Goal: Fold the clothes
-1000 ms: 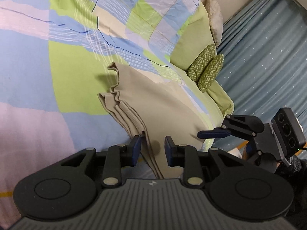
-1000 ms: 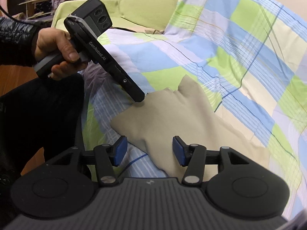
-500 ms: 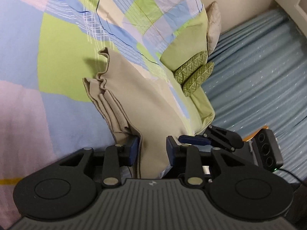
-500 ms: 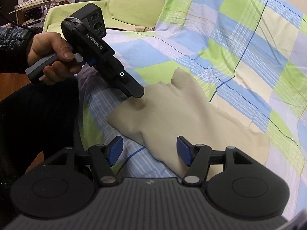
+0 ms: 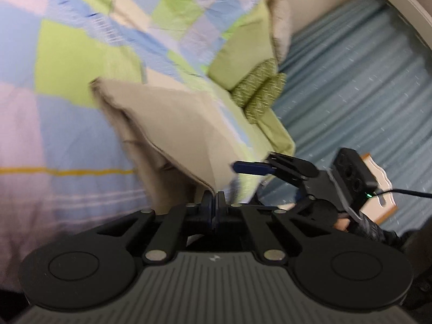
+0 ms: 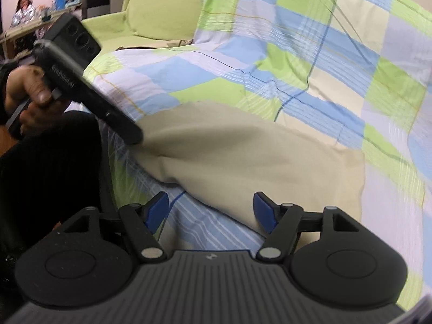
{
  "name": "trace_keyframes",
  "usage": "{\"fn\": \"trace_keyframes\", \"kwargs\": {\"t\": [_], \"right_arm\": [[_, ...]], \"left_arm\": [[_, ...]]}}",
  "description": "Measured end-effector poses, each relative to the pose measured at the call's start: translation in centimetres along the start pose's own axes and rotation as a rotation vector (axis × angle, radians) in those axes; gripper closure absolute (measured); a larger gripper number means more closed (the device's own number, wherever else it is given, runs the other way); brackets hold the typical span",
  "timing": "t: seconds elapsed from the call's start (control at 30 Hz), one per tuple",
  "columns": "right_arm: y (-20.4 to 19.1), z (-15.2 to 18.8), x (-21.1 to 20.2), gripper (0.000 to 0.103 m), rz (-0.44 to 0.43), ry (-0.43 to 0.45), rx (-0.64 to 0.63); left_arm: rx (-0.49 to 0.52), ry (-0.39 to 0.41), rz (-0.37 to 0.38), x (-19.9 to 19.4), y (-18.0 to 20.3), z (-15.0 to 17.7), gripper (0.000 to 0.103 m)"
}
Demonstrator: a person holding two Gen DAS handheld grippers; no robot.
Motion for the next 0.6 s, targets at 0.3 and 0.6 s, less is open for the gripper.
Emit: {"fn": "trace_keyframes", "kwargs": {"t": [0.3,0.6], "right_arm": [[0.1,0.6,-0.1,0.028,0.0,0.015,0.028],[0.3,1.0,-0.7,0.028,0.077,0.023,-0.02]], "left_arm": [[0.011,-0.072,-0.069,0.2,-0.2,1.4,0.103],[-0.056,-0.049,-0.114,-0.8,-0.4,2.0,0.065]]}}
Point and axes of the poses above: each gripper's, at about its wrist camera, not at the fingertips, and x roughly the way its jaws point, y to its right, z to its underside, the point moved 5 cm from there along x, roughly the way its jaws point, and after that the axes turned 12 degrees about -y, right-handed, at the moved point
